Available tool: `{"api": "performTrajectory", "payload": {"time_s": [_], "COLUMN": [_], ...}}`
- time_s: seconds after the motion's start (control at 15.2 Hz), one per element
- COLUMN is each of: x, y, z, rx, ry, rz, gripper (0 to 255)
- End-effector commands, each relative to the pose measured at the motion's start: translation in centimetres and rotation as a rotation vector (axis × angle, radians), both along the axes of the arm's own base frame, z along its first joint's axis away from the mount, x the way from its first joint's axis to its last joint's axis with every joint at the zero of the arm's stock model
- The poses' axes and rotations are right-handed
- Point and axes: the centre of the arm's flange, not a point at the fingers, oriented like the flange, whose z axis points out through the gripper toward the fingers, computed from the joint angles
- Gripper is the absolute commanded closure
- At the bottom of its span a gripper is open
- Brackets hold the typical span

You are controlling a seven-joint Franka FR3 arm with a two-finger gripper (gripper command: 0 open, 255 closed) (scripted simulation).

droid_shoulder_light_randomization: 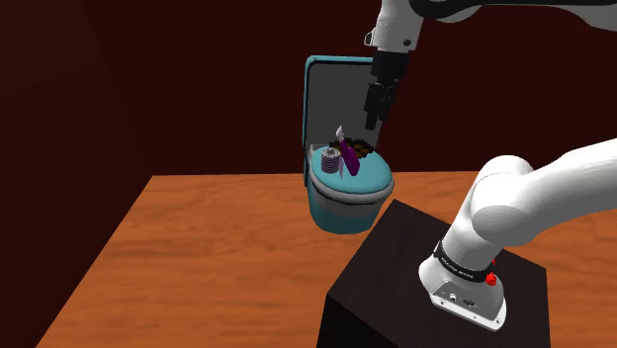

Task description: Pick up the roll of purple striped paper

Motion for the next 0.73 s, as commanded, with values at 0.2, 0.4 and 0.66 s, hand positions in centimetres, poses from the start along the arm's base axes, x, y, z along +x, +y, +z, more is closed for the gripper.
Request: {"api": "performTrajectory", "payload": {"time_s": [0.2,0.4,0.66], "x": [1.8,3.6,6.1], "y": [-2.1,-4.2,-7.0], "z": [-2.7,-5.3,-8.8], "rx": [-0.01,-0.02,-0.033], "ry": [-0.003,-0.007,-0.011], "rz": [-0.002,-0.004,-0.007], "gripper": [0,0,0]}}
